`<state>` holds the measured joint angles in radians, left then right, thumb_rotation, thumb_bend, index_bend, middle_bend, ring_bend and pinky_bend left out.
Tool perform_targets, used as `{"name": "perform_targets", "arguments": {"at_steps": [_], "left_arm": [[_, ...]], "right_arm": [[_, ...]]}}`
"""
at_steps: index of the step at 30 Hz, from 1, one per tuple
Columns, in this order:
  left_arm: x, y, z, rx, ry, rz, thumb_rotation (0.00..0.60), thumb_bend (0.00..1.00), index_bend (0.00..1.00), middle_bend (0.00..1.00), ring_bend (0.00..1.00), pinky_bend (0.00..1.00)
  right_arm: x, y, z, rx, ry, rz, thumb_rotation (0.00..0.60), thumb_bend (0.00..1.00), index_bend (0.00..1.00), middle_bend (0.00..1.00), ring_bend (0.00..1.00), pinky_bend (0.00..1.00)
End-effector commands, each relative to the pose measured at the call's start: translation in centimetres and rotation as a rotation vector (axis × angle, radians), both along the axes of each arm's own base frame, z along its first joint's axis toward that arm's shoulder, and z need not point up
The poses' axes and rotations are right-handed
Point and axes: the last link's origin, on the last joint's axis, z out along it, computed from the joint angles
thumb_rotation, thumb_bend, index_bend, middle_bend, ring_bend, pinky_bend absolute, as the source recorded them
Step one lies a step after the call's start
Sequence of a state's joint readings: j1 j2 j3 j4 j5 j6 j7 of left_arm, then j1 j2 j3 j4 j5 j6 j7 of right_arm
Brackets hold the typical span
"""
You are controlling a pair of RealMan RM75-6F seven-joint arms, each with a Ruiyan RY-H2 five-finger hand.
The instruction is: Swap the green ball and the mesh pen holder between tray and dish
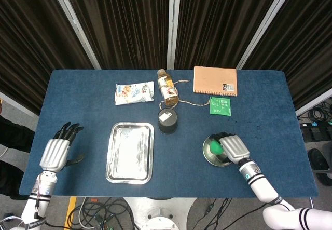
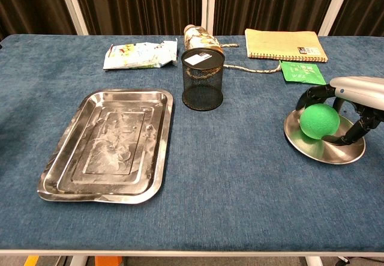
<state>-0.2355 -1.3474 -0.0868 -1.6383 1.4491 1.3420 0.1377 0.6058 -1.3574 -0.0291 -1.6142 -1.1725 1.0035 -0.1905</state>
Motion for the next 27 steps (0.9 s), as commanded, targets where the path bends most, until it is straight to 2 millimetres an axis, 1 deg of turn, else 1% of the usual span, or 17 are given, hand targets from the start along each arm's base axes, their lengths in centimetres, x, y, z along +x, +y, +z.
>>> {"name": "perform_targets", "arguments": {"at_steps": [1, 3, 6, 9, 12, 13, 15, 18, 22, 25, 27], "left_arm": [[0.3, 0.6, 0.2, 0.001, 0.002, -0.012, 0.6, 0.16, 0.16, 0.11, 0.03, 0.21], [0.6, 1.0, 0.4, 0.003, 0.003, -0.02, 0.6, 0.16, 0.16, 0.11, 0.03, 0.21], [1.2, 2.2, 0.8, 0.012, -0.002, -0.034, 0.6, 0.16, 0.16, 0.11, 0.03, 0.21], [2.4, 3.8, 1.2, 0.014, -0.007, -0.068, 0.6, 0.16, 0.16, 0.11, 0.03, 0.21], [4.1, 6.0, 0.7, -0.022, -0.017, -0.106, 0.6, 0.16, 0.15, 0.11, 0.03, 0.21], [4.9, 7.0, 0.2, -0.049, -0.017, -0.122, 0.6, 0.16, 0.15, 0.11, 0.03, 0.21], [6.8, 8.7, -0.9, -0.089, -0.018, -0.162, 0.6, 0.16, 0.14, 0.11, 0.03, 0.21], [9.4, 10.9, -2.6, -0.145, -0.032, -0.213, 0.6, 0.16, 0.14, 0.11, 0.03, 0.21], [12.6, 13.2, -4.9, -0.218, -0.047, -0.27, 0.6, 0.16, 0.12, 0.1, 0.03, 0.21], [14.3, 14.3, -6.8, -0.281, -0.038, -0.295, 0.6, 0.16, 0.09, 0.08, 0.03, 0.21], [15.2, 14.7, -7.6, -0.298, -0.036, -0.307, 0.6, 0.16, 0.08, 0.07, 0.02, 0.2]], "right_arm": [[0.0, 0.5, 0.7, 0.001, -0.021, 0.006, 0.6, 0.09, 0.04, 0.13, 0.02, 0.15], [-0.2, 1.0, 1.2, -0.005, -0.026, 0.008, 0.6, 0.07, 0.0, 0.09, 0.0, 0.11], [-0.1, 1.6, 2.3, -0.028, -0.049, 0.017, 0.6, 0.06, 0.0, 0.07, 0.0, 0.1], [0.0, 2.1, 4.6, -0.096, -0.086, 0.021, 0.6, 0.06, 0.0, 0.06, 0.0, 0.09], [-0.2, 2.4, 7.9, -0.209, -0.122, 0.019, 0.6, 0.06, 0.0, 0.06, 0.0, 0.08], [-0.5, 2.7, 9.2, -0.257, -0.134, 0.012, 0.6, 0.06, 0.0, 0.06, 0.0, 0.07], [-1.4, 3.4, 11.1, -0.32, -0.145, -0.011, 0.6, 0.06, 0.0, 0.07, 0.0, 0.06], [-3.0, 4.4, 12.6, -0.358, -0.144, -0.066, 0.6, 0.06, 0.0, 0.06, 0.0, 0.06], [-4.8, 5.1, 13.4, -0.385, -0.161, -0.123, 0.6, 0.06, 0.0, 0.05, 0.0, 0.04], [-5.5, 5.4, 13.7, -0.414, -0.192, -0.139, 0.6, 0.06, 0.0, 0.04, 0.0, 0.03], [-5.8, 5.4, 14.0, -0.426, -0.198, -0.139, 0.6, 0.06, 0.0, 0.04, 0.0, 0.02]]}}
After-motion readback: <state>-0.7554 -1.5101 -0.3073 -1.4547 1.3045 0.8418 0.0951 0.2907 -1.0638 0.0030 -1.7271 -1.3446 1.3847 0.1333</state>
